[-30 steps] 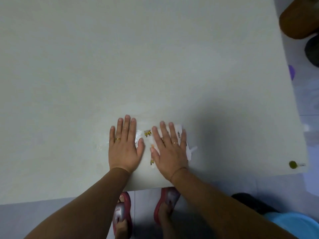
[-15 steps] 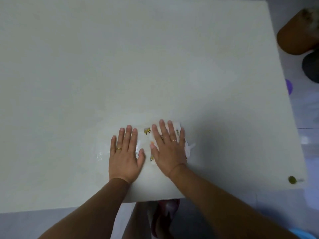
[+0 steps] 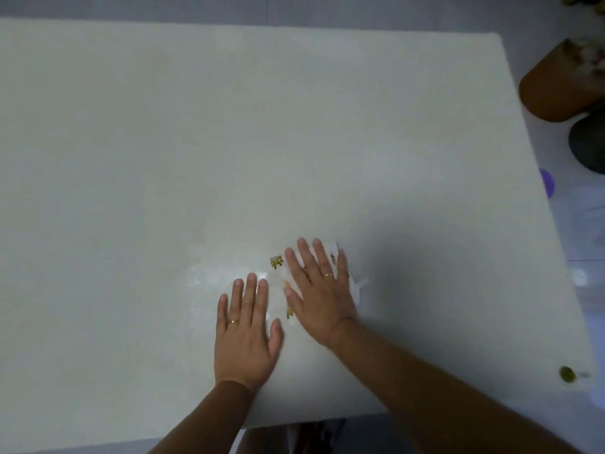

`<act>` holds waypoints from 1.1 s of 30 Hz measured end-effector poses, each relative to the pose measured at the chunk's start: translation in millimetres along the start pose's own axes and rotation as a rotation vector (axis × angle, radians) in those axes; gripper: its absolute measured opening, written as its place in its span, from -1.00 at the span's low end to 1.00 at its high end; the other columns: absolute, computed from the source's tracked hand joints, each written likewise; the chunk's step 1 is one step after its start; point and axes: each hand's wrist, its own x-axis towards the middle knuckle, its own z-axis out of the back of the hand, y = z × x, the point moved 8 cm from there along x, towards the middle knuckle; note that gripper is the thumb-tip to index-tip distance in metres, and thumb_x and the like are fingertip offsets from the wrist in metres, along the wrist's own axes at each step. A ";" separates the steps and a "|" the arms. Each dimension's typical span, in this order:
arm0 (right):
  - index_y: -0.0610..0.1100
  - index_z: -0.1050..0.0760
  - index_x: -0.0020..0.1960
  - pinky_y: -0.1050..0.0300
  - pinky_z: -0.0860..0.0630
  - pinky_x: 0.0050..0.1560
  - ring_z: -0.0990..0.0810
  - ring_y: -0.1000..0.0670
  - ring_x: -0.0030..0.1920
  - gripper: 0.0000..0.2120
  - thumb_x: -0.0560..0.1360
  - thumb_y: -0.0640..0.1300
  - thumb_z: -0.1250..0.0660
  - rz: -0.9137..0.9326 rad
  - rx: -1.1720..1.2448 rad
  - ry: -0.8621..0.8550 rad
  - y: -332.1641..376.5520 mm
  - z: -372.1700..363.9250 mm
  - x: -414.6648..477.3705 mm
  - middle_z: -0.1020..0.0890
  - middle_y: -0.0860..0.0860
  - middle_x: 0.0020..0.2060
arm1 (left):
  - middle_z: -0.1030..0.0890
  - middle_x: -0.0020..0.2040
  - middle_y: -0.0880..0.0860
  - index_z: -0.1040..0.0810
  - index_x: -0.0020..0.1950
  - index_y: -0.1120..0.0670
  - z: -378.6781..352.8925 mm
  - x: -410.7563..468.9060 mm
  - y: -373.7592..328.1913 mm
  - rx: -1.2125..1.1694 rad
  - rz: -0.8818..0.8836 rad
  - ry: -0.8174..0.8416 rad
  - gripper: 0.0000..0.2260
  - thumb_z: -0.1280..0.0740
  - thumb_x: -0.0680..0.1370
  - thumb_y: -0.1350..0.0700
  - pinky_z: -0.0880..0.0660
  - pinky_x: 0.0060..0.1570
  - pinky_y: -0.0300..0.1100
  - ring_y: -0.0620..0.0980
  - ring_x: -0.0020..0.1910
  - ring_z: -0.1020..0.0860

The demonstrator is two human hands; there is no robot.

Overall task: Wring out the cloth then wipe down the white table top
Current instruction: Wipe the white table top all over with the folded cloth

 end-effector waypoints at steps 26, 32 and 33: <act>-0.06 0.01 0.54 -0.27 0.18 0.44 -0.01 -0.17 0.53 -0.43 0.58 0.07 0.01 -0.599 0.050 -0.069 -91.8 21.2 114.5 -0.07 -0.10 0.54 | 0.03 0.58 0.11 0.04 0.57 0.12 29.0 150.5 -11.4 0.004 0.012 -0.048 -0.41 0.07 0.60 -0.12 0.20 0.51 -0.01 0.07 0.56 0.11; -0.09 -0.24 0.48 -0.32 -0.21 0.37 -0.25 -0.19 0.46 -0.48 0.56 0.05 -0.04 0.044 -0.096 -0.015 -99.9 33.6 125.8 -0.27 -0.13 0.47 | -0.07 0.56 0.14 -0.06 0.56 0.15 31.5 151.6 -12.6 -0.029 0.015 -0.037 -0.41 -0.01 0.58 -0.09 0.08 0.50 0.04 0.10 0.55 0.01; -0.10 -0.21 0.48 -0.32 -0.18 0.39 -0.23 -0.20 0.47 -0.49 0.57 0.03 -0.05 -0.047 -0.081 -0.014 -122.5 36.6 131.6 -0.25 -0.14 0.48 | -0.10 0.56 0.14 -0.09 0.55 0.16 32.4 151.8 -13.5 -0.040 0.014 -0.039 -0.41 -0.02 0.58 -0.08 0.06 0.50 0.05 0.10 0.55 -0.02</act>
